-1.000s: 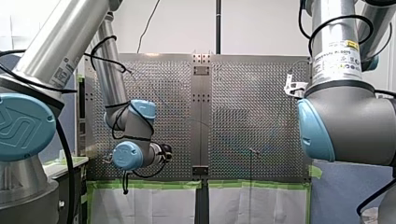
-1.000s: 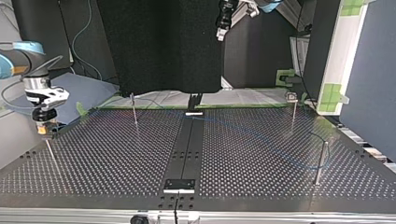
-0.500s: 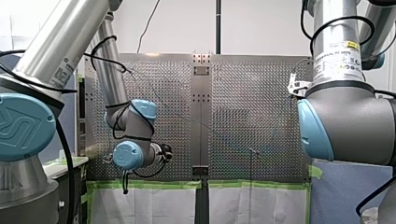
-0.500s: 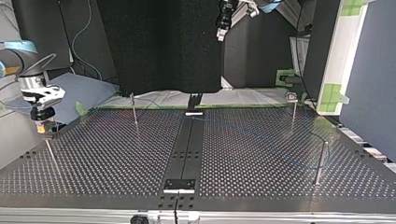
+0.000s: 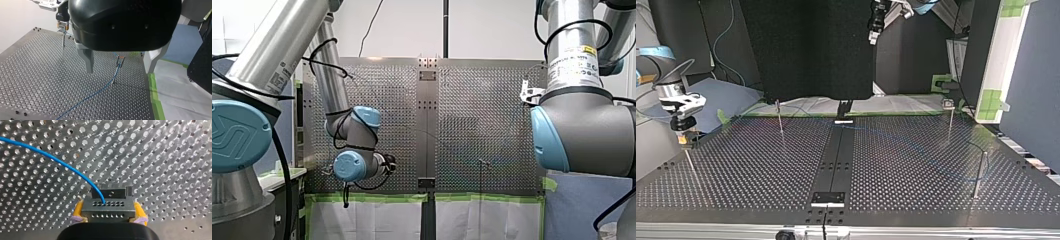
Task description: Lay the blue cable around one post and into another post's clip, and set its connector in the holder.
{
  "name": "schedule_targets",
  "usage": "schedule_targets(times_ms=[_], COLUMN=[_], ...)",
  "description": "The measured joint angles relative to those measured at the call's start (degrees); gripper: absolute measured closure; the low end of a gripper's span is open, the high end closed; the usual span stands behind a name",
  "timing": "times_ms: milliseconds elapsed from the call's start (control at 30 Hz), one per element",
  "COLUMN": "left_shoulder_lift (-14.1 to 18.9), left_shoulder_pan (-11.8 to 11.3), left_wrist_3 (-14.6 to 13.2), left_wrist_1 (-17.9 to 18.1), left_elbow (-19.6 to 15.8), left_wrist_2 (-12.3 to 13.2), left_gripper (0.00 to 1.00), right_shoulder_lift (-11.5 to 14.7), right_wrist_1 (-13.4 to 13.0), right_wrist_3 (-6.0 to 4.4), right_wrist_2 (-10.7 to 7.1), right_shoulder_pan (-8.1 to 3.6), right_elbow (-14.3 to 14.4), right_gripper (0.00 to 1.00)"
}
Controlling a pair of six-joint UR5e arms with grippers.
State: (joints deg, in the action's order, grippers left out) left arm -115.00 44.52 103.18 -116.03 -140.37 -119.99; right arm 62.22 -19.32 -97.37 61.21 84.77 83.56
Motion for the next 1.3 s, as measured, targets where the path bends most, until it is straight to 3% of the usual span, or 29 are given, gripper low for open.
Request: schedule_targets(times_ms=[567,833,1300], left_shoulder_lift=[0.01,0.02,0.02], left_shoulder_pan=[-0.11,-0.11,-0.11], left_wrist_3=[-0.08,-0.11,-0.09], left_wrist_1=[-0.79,-0.87,-0.95], left_elbow=[0.03,0.04,0.23], left_wrist_2=[-0.77,-0.81,-0.81], left_gripper=[0.0,0.0,0.0], right_shoulder_lift=[-0.56,-2.11,-2.38], right_wrist_1=[-2.37,-3.49,-4.58], right_wrist_3=[0.82,1.45,1.03], right_wrist_2=[-0.83,-1.58,-3.15], right_shoulder_pan=[-0.09,0.0,0.06], right_elbow=[-0.09,-0.09,-0.57], right_gripper=[1.0,1.0,1.0])
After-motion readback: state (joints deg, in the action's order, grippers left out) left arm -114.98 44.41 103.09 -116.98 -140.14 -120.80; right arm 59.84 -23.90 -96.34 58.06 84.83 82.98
